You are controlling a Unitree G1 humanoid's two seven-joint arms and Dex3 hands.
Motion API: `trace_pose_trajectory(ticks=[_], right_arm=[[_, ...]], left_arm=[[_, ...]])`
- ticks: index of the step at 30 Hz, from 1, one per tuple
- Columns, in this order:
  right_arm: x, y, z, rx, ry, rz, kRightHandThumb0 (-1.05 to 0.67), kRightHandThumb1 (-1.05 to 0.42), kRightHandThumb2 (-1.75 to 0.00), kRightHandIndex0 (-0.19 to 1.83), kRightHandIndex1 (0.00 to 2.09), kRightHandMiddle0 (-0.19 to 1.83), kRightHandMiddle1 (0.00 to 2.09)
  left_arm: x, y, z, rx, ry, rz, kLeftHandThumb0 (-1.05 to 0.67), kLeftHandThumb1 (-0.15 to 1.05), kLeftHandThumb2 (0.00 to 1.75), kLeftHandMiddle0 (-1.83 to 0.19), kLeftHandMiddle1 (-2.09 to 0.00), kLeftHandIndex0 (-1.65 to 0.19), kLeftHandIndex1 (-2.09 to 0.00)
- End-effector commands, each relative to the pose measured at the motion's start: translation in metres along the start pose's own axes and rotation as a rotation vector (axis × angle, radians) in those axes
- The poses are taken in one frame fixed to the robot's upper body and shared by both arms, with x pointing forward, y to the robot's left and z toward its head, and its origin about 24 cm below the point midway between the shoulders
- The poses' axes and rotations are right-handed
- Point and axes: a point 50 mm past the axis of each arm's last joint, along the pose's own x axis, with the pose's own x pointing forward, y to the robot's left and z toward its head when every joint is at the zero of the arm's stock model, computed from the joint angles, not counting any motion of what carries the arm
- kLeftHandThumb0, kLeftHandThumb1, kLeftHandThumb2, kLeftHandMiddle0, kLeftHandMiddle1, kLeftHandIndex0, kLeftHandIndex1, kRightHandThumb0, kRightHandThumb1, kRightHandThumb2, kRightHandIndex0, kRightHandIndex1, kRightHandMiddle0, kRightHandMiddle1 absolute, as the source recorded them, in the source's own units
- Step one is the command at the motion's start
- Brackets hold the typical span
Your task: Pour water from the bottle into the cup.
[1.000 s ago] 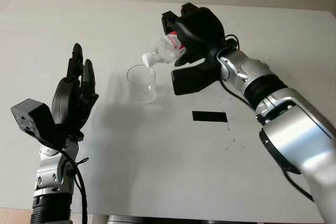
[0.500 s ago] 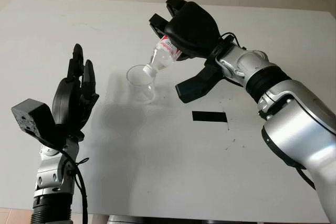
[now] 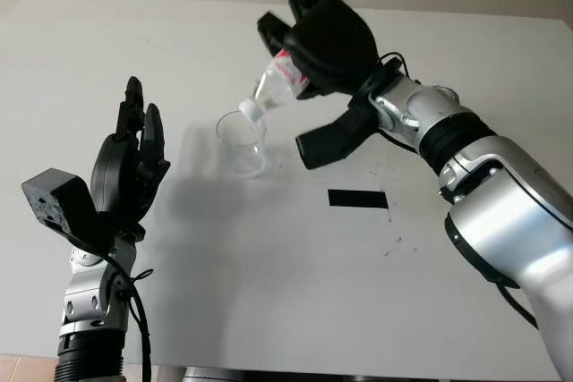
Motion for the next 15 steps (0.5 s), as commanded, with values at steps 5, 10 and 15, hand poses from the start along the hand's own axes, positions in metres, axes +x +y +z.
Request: trace_pose_trajectory(ticks=[5, 10, 15], right_arm=[[-0.003, 0.0, -0.007, 0.373, 0.188, -0.033, -0.2, -1.05, -0.14, 1.03, 2.09, 0.58, 2.09], [-0.017, 0.007, -0.019, 0.701, 0.292, -0.023, -0.18, -1.05, -0.16, 1.2, 2.09, 0.92, 2.09], [-0.038, 0.019, -0.03, 0.961, 0.386, -0.013, -0.22, -1.05, -0.16, 1.08, 2.09, 0.99, 2.09]], left_arm=[[0.002, 0.001, 0.002, 0.009, -0.017, 0.0, -0.69, 1.05, 0.63, 0.19, 0.0, 0.19, 0.0], [0.003, 0.002, 0.002, 0.017, -0.025, -0.008, -0.69, 1.05, 0.65, 0.19, 0.0, 0.19, 0.0], [0.003, 0.005, 0.003, 0.013, -0.025, -0.009, -0.68, 1.05, 0.64, 0.19, 0.0, 0.19, 0.0]])
